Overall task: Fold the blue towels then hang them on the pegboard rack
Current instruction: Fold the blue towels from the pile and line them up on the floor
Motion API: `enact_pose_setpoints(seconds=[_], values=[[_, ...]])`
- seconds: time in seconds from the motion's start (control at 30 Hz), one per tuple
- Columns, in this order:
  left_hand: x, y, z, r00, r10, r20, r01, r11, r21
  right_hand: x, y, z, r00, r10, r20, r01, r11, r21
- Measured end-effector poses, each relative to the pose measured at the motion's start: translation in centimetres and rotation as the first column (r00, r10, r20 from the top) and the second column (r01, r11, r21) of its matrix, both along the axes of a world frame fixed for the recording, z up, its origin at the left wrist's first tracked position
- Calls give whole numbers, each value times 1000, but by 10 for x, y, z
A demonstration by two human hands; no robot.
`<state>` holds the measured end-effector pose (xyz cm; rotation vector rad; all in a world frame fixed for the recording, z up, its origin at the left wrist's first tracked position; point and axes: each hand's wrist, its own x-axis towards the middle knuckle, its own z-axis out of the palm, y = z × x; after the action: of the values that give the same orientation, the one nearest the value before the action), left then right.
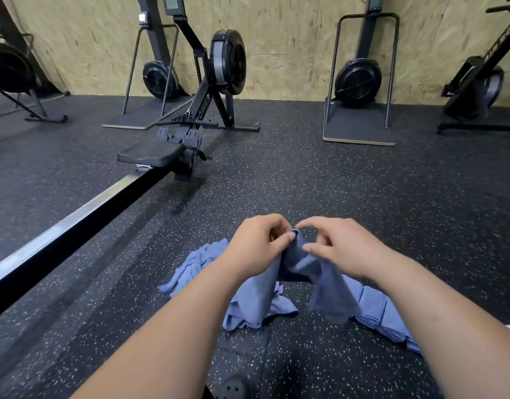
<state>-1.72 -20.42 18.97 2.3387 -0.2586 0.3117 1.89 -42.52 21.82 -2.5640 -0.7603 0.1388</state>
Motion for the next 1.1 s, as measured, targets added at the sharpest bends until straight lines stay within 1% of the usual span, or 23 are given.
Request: enact_pose_setpoints(seconds=[0.07,0.13,0.2,0.27,0.33,0.5,0.57,0.63,0.73,0.87,0.93,1.0,1.1], values=[[-1,-4,2,1000,-17,26,17,1000,19,-1,15,-5,998,-11,66,13,999,-32],[0,-3,3,999,7,44,-9,999,43,1,22,-8,989,-72,126,77,996,-41],[0,1,4,999,41,31,-43,996,77,3,23,-8,981,-134,138,134,991,10],[-1,5,4,999,47,-25,-44,992,118,4,22,-4,975,-165,146,156,985,74],[-4,7,4,995,45,-90,-32,990,137,5,19,2,974,-171,148,151,979,137],[-5,9,1,986,76,-146,-51,983,174,5,11,9,972,-183,150,146,961,234],[-6,10,-1,983,73,-171,-44,985,169,6,7,11,969,-205,138,154,939,308],[-7,9,-3,982,54,-182,-25,988,154,8,2,14,965,-225,135,160,911,380],[-10,5,1,983,47,-177,-36,997,69,10,-5,20,964,-229,132,150,886,439],[-10,2,7,986,73,-151,-85,993,-76,12,-13,22,951,-278,136,185,862,471],[-8,2,7,987,89,-135,-104,989,-102,13,-16,19,938,-319,134,226,857,464],[-6,3,5,985,118,-125,-126,991,-55,14,-19,17,928,-347,135,254,854,453],[-2,7,2,977,154,-149,-139,985,104,14,-21,15,914,-385,130,290,843,454]])
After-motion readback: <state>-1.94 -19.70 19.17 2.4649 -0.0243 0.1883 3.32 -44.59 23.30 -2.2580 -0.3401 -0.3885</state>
